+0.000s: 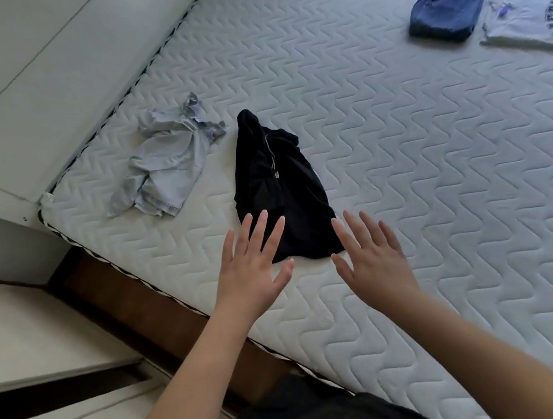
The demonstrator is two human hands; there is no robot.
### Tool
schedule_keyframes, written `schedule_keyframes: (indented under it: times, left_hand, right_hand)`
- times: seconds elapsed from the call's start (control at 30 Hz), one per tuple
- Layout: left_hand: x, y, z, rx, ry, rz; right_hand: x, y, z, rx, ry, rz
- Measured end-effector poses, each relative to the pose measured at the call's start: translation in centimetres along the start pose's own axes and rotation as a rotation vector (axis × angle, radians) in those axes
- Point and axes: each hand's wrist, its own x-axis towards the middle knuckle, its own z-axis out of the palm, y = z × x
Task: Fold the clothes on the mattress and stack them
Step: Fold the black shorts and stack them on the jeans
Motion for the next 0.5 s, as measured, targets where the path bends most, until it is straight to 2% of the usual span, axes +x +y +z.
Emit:
schedule_keyframes:
  times: [0.27,0.5]
  left_hand:
    - [3.3,-2.5,4.0,-0.002,-0.09,0.036]
    - [7.2,-7.4,10.0,-0.045,-0.189,0.099]
  right_hand:
    - [3.0,-0.2,2.6,0.014,-0.012,0.056]
    - [7.6,-2.5,7.4,0.011,-0.095,0.153]
